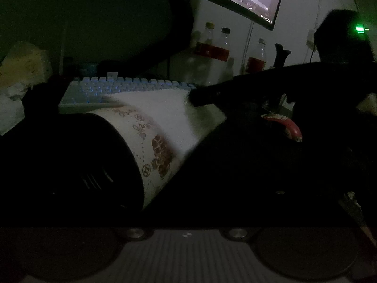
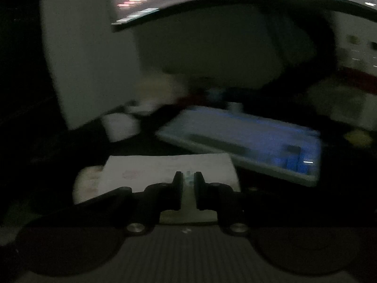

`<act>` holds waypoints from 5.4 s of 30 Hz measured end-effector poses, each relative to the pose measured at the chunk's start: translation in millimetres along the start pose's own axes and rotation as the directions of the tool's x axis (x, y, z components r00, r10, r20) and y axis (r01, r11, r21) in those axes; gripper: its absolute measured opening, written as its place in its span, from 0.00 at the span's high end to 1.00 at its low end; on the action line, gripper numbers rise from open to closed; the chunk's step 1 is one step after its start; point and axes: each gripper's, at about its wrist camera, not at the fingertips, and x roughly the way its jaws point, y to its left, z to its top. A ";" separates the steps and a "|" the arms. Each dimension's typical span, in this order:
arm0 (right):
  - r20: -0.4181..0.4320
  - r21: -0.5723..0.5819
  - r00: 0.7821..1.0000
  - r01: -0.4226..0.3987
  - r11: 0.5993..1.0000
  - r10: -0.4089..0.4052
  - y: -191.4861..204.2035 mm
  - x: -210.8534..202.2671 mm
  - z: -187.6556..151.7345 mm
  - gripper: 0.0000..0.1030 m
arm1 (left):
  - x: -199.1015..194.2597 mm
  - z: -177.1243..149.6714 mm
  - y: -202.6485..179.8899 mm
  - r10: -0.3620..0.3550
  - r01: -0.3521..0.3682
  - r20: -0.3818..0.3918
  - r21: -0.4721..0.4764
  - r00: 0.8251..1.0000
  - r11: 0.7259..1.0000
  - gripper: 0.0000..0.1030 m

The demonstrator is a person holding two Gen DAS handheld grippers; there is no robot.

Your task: Clean container

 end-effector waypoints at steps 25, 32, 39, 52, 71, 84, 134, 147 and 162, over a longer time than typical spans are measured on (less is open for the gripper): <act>-0.112 -0.053 0.989 -0.107 0.993 0.100 35.4 3.9 11.8 0.90 | 8.5 13.2 12.5 0.041 -0.042 -0.036 -0.049 0.999 0.998 0.00; -0.115 0.079 0.993 0.009 0.997 0.000 -3.4 13.2 22.3 0.89 | 6.2 10.8 14.1 0.014 -0.016 -0.025 -0.063 1.000 0.998 0.00; -0.123 -0.025 0.983 -0.143 0.989 0.139 40.7 7.1 13.5 0.91 | 5.5 8.4 10.6 0.016 -0.017 -0.013 -0.051 1.000 0.999 0.00; -0.056 0.023 0.989 -0.139 0.990 0.140 23.9 11.1 20.0 0.74 | 3.3 2.9 8.5 -0.015 0.015 0.002 -0.044 1.000 0.999 0.00; 0.023 -0.152 0.985 -0.163 0.975 0.169 35.5 16.3 10.8 0.97 | 2.5 -1.8 3.1 -0.023 0.023 0.015 -0.021 1.000 1.000 0.00; -0.057 -0.164 0.964 -0.266 0.950 0.260 55.3 14.0 17.9 0.97 | 0.4 -6.7 -6.2 -0.065 0.064 0.005 0.012 0.998 0.998 0.00; -0.032 -0.038 0.997 -0.070 0.997 0.069 0.0 7.6 17.2 0.97 | 10.3 -2.6 -47.1 -0.117 0.112 0.047 0.102 0.992 0.988 0.87; 0.018 -0.055 0.992 -0.125 0.991 0.126 32.3 -30.1 -15.8 0.97 | -6.2 -28.7 -49.0 -0.111 0.100 0.062 0.163 0.992 0.982 0.62; 0.017 -0.008 0.997 0.070 0.998 -0.070 15.3 -15.4 -12.5 0.97 | -0.9 -34.1 -62.9 -0.039 0.026 0.081 0.149 0.996 0.988 0.17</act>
